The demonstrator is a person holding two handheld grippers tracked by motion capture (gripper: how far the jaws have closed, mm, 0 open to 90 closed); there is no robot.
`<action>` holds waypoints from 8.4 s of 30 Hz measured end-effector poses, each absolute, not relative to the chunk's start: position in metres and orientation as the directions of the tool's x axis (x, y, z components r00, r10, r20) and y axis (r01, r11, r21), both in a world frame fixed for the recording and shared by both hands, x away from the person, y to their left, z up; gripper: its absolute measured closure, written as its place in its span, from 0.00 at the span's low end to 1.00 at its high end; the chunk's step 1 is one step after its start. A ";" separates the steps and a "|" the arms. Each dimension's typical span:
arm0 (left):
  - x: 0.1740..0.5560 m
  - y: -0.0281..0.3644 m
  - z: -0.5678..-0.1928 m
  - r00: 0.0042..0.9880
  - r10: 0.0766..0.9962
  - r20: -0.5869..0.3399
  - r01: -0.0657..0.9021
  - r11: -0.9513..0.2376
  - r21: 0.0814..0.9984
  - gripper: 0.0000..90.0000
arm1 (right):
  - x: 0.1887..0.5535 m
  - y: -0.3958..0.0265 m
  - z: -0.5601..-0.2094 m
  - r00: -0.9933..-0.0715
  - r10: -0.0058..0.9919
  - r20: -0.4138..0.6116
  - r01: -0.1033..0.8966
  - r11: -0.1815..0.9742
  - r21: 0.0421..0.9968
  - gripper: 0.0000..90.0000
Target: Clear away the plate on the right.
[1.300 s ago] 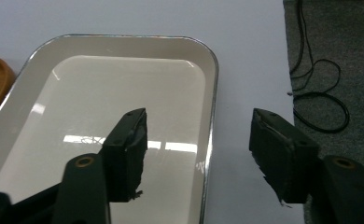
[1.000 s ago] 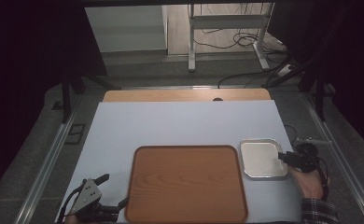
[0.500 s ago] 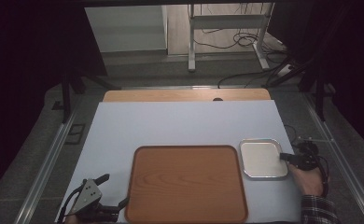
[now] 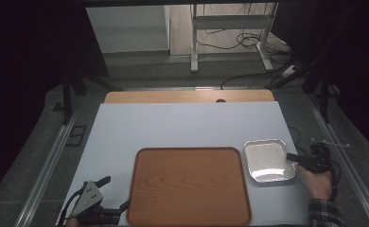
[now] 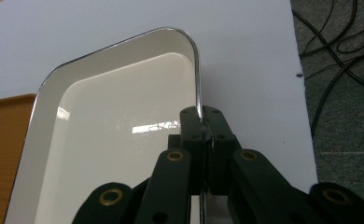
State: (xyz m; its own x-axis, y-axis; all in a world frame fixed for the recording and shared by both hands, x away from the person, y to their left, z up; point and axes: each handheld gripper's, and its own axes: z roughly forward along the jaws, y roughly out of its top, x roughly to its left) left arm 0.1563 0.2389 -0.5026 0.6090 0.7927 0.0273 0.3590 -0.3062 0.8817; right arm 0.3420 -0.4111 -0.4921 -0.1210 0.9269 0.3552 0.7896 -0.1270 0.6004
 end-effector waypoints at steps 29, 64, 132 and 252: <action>0.156 0.238 -0.502 0.610 0.792 0.032 0.357 -0.311 0.881 0.01 | 0.333 -0.378 -0.471 -0.202 0.896 0.396 0.760 -0.111 0.640 0.98; 0.156 0.238 -0.502 0.612 0.790 0.033 0.350 -0.309 0.884 0.01 | 0.332 -0.286 -0.473 -0.339 0.828 0.446 0.784 -0.013 0.621 0.98; 0.156 0.238 -0.502 0.621 0.783 0.041 0.342 -0.317 0.885 0.01 | 0.344 -0.173 -0.503 -0.528 0.794 0.301 0.736 0.251 0.629 0.82; 0.156 0.237 -0.502 0.630 0.775 0.050 0.334 -0.330 0.883 0.01 | 0.262 -0.120 -0.495 -0.839 0.532 0.112 0.436 0.536 0.723 0.69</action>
